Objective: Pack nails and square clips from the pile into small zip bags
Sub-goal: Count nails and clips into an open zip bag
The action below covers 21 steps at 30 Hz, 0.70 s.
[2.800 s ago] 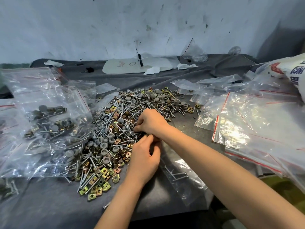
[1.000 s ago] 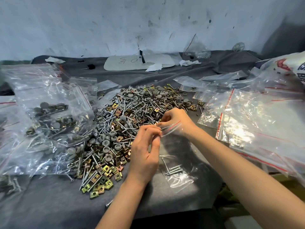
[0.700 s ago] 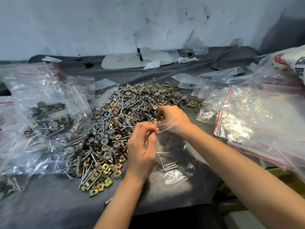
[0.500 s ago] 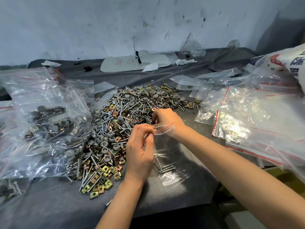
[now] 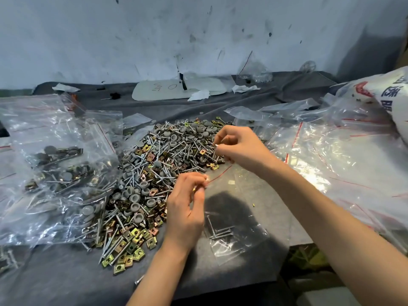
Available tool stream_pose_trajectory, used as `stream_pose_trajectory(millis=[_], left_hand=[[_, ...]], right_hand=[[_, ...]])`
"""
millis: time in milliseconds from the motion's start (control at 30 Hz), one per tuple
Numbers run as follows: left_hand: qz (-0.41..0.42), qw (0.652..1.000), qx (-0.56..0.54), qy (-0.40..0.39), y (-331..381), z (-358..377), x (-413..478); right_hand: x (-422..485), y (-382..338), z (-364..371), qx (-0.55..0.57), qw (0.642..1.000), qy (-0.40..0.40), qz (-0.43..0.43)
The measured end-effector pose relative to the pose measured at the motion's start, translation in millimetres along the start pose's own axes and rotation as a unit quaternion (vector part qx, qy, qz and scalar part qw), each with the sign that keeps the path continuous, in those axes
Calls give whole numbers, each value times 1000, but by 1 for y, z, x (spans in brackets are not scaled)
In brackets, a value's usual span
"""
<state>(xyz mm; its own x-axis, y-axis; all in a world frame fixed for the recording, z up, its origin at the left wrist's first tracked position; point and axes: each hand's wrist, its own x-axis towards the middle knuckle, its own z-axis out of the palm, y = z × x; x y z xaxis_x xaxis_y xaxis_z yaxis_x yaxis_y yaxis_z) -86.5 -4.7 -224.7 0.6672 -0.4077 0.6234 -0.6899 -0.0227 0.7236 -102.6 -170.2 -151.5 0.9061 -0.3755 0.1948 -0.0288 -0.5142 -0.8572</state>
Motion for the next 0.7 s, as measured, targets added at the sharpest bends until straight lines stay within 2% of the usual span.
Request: stream_pose_trajectory(millis=[100, 233, 300, 367, 433, 500, 700], left_hand=[[0, 1000, -3, 2, -2, -1, -1], [-3, 1000, -7, 4, -4, -1, -2], [-6, 1000, -2, 4, -4, -1, -2], [-11, 1000, -1, 7, -3, -1, -2], [-16, 1000, 1, 12, -1, -1, -2], [-24, 1000, -2, 12, 0, -1, -3], [-33, 999, -2, 15, -2, -1, -3]], right_hand=[[-8, -18, -6, 13, 998, -33, -45], [-16, -26, -6, -155, 980, -99, -73], [-16, -24, -5, -183, 972, -134, -61], [-13, -20, -6, -155, 981, -108, -53], [-6, -14, -6, -104, 993, -47, -39], [3, -4, -1, -102, 995, -11, -14], [25, 37, 38, -214, 973, -68, 57]])
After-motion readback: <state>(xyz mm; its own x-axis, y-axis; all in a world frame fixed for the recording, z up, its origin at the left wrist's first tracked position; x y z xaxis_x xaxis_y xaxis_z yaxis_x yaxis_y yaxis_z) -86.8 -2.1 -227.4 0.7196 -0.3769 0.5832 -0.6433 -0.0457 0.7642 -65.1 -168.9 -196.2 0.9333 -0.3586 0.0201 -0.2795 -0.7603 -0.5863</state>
